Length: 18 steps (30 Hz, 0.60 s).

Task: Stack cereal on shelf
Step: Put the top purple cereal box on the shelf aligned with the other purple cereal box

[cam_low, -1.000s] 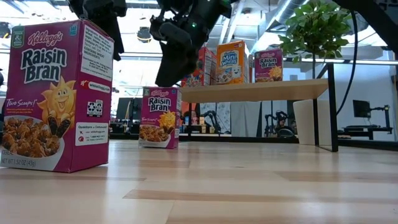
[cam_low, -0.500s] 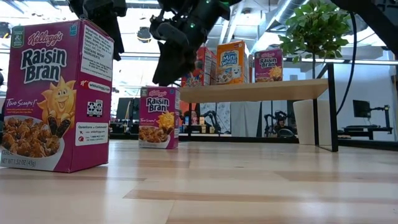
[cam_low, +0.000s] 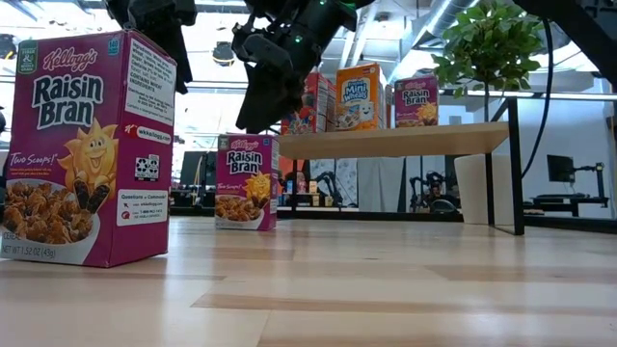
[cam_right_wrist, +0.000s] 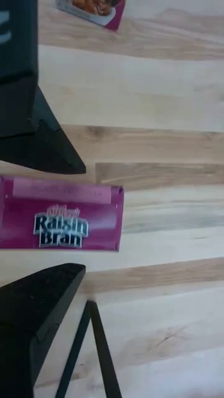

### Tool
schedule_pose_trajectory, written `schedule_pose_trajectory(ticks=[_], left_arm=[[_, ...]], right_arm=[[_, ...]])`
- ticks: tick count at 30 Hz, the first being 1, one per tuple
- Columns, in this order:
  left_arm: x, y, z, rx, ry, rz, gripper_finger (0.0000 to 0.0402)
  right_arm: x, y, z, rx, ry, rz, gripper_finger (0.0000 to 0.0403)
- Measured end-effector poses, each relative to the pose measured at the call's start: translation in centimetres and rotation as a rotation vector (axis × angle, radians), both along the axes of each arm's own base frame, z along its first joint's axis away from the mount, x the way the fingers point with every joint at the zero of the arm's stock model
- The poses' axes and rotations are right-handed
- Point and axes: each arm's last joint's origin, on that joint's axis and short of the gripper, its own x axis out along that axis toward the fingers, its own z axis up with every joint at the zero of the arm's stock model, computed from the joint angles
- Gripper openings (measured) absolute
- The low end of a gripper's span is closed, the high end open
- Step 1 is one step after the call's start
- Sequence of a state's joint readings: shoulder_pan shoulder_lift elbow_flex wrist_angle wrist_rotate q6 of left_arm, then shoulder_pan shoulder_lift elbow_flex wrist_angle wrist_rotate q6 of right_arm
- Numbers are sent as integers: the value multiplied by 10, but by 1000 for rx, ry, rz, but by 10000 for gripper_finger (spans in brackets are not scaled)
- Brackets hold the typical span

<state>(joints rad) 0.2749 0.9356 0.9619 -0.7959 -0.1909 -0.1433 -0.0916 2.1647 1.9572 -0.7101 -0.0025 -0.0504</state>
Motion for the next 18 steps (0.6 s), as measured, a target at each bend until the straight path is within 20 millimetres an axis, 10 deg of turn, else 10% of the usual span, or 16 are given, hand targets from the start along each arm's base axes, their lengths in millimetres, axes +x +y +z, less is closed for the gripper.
schedule_pose_trajectory(ticks=[18], left_arm=[[0,0,0,0,0,0,266]], right_arm=[[5,2,-18,18,43,-13,274]])
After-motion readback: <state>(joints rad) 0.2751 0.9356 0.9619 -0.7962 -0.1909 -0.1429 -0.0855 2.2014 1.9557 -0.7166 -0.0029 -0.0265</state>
